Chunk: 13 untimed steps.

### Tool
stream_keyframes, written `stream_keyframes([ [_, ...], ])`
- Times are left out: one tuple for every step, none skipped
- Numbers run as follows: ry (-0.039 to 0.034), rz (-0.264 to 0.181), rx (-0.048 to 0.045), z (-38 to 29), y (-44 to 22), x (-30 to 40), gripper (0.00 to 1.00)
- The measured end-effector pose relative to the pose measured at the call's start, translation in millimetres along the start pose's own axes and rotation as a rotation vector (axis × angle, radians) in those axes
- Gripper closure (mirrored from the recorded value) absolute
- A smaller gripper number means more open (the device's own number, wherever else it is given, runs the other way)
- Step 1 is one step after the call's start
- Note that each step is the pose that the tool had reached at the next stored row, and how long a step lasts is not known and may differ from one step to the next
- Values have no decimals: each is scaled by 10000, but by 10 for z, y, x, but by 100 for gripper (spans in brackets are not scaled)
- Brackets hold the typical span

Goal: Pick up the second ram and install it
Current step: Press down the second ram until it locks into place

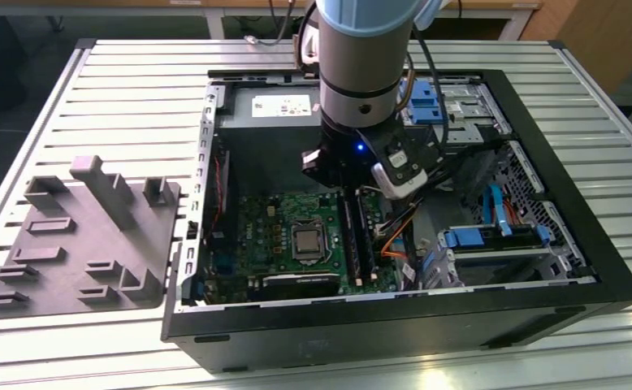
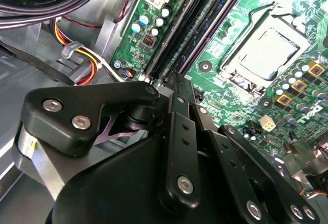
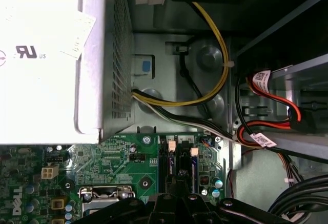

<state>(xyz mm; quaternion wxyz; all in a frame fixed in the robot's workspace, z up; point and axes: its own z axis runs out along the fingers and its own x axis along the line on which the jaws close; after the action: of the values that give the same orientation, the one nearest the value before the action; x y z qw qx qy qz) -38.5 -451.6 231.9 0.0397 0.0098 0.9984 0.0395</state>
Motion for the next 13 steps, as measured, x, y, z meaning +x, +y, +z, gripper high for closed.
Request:
stream_keyframes([
  [0, 0, 0, 1, 1, 0, 89],
  [0, 1, -1, 3, 3, 0, 89],
  [0, 1, -1, 3, 3, 0, 89],
  [0, 1, 0, 3, 3, 0, 89],
  [0, 1, 0, 4, 3, 1, 89],
  [0, 1, 0, 4, 4, 0, 89],
  [0, 1, 0, 4, 4, 0, 89],
  [0, 1, 1, 4, 4, 0, 89],
  [0, 0, 0, 5, 5, 0, 89],
  [-1, 1, -2, 7, 6, 1, 89],
  [0, 1, -2, 9, 7, 1, 89],
  [0, 1, 0, 10, 8, 1, 89],
  [0, 1, 0, 13, 10, 1, 89],
])
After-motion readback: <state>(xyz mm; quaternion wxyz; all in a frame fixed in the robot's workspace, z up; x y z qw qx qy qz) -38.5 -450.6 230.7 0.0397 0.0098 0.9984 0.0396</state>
